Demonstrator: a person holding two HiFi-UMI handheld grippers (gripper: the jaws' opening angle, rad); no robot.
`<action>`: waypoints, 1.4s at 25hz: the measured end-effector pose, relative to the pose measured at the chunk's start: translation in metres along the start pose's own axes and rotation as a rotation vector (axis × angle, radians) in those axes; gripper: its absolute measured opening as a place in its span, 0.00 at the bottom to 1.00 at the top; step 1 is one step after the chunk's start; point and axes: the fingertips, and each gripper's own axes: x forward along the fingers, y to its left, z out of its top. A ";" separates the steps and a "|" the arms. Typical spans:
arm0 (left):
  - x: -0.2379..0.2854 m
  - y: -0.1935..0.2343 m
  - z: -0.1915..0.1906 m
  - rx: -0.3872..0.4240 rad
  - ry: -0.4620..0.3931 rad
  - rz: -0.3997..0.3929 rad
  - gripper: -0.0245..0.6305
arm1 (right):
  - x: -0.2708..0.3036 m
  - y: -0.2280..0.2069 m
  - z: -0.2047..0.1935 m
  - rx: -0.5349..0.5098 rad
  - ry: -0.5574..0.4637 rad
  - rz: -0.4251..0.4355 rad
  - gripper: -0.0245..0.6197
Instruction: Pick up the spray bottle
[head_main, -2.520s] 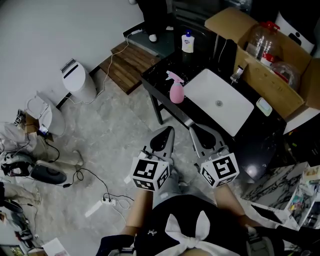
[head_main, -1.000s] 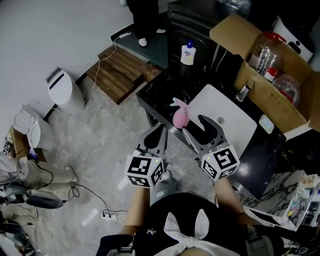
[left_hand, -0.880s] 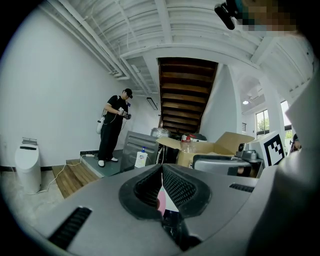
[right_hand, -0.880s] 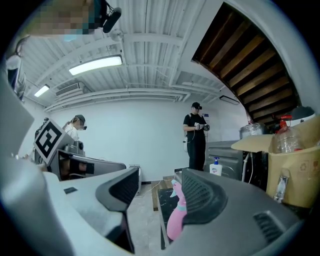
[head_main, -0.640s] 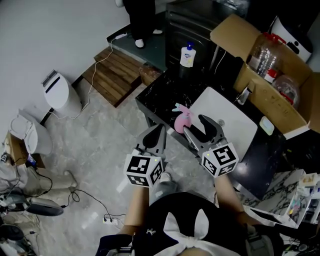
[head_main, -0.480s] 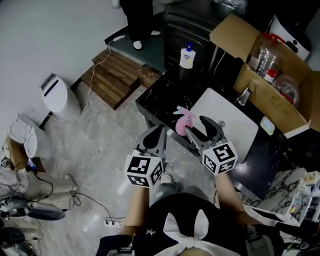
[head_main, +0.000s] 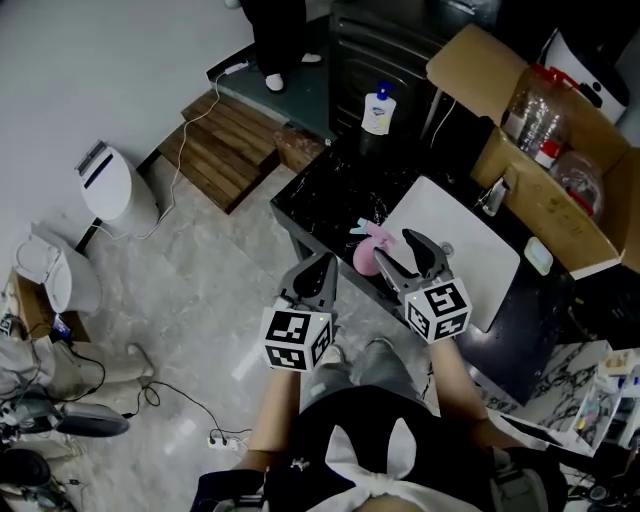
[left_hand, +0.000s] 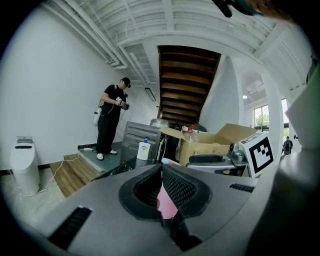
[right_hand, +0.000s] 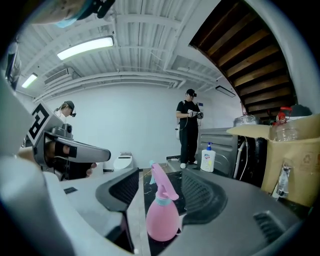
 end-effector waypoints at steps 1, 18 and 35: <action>0.002 0.000 -0.001 -0.004 0.005 0.005 0.08 | 0.002 -0.003 -0.002 0.002 0.007 0.005 0.44; 0.010 -0.003 -0.019 -0.057 0.044 0.121 0.08 | 0.032 -0.006 -0.023 -0.011 0.082 0.164 0.43; 0.018 -0.002 -0.016 -0.049 0.063 0.159 0.08 | 0.050 -0.001 -0.027 -0.008 0.062 0.247 0.41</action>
